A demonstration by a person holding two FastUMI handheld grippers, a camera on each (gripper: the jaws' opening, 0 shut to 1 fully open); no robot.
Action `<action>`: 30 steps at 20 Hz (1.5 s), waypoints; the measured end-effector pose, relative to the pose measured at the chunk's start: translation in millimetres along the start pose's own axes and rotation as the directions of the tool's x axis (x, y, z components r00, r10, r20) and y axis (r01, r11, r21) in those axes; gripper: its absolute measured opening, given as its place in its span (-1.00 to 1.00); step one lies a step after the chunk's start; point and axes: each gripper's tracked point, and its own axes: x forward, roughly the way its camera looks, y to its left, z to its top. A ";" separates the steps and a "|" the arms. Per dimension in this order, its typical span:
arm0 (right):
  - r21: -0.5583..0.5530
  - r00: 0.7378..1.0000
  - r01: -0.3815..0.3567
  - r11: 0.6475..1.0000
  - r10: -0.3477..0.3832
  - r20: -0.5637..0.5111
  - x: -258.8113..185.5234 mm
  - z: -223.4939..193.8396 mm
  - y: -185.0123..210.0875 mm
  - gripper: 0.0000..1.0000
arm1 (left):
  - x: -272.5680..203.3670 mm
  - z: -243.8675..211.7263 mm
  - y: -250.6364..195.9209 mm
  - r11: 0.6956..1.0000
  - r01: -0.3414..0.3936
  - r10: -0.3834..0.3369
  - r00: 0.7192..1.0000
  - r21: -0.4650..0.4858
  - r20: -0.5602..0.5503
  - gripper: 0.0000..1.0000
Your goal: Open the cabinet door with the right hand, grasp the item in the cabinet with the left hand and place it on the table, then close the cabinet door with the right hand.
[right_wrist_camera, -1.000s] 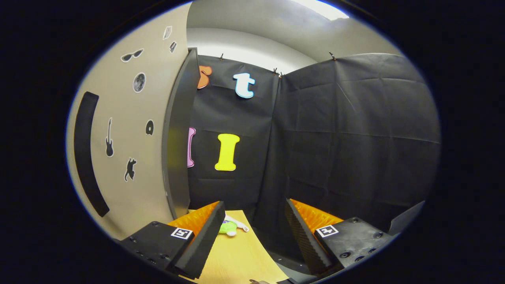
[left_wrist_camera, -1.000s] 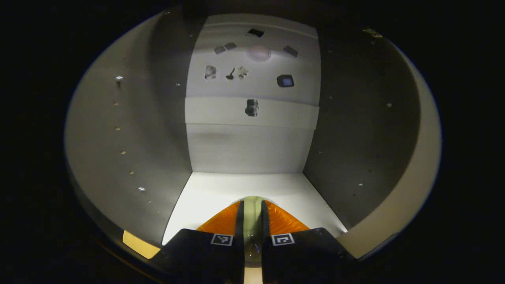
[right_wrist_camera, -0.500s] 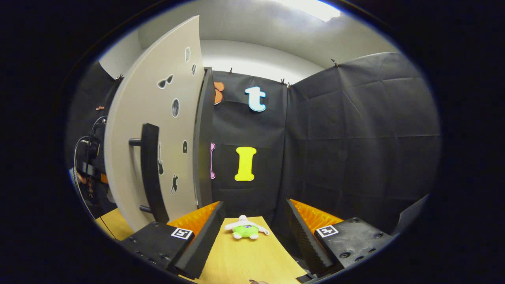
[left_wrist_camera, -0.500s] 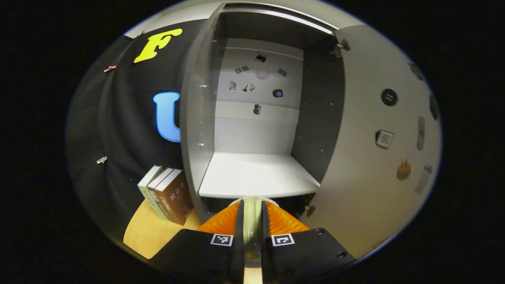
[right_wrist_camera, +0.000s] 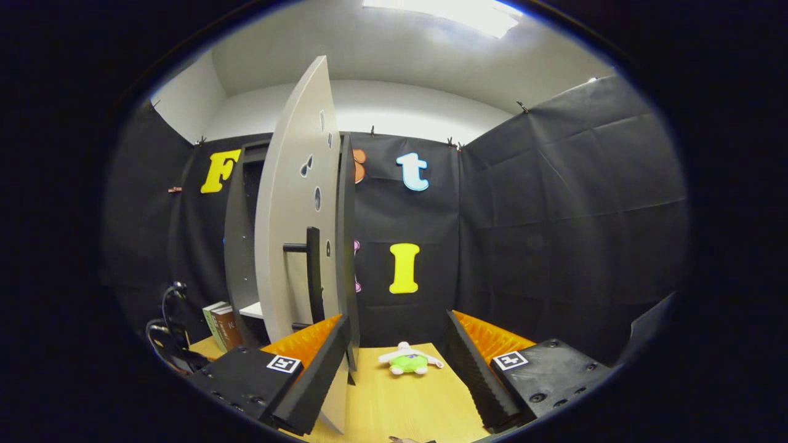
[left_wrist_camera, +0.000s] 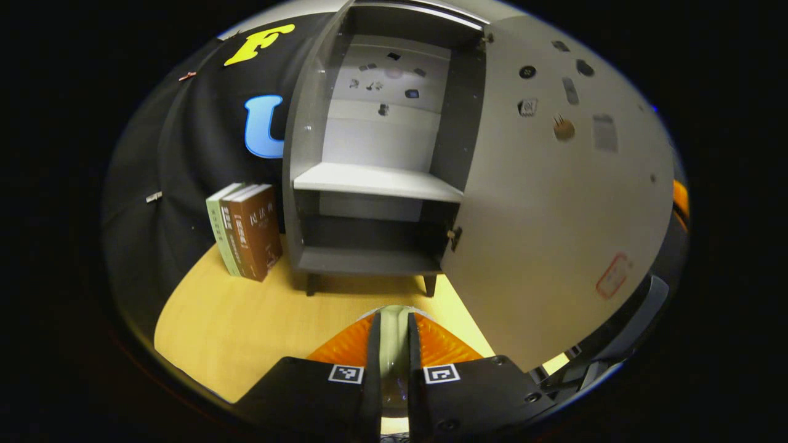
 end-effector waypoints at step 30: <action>0.071 0.922 -0.343 0.937 0.350 -0.164 26.7 -76.5 22.8 0.95 | 37.8 -133.0 -8.0 0.998 -0.047 0.044 0.997 -0.045 -0.062 0.51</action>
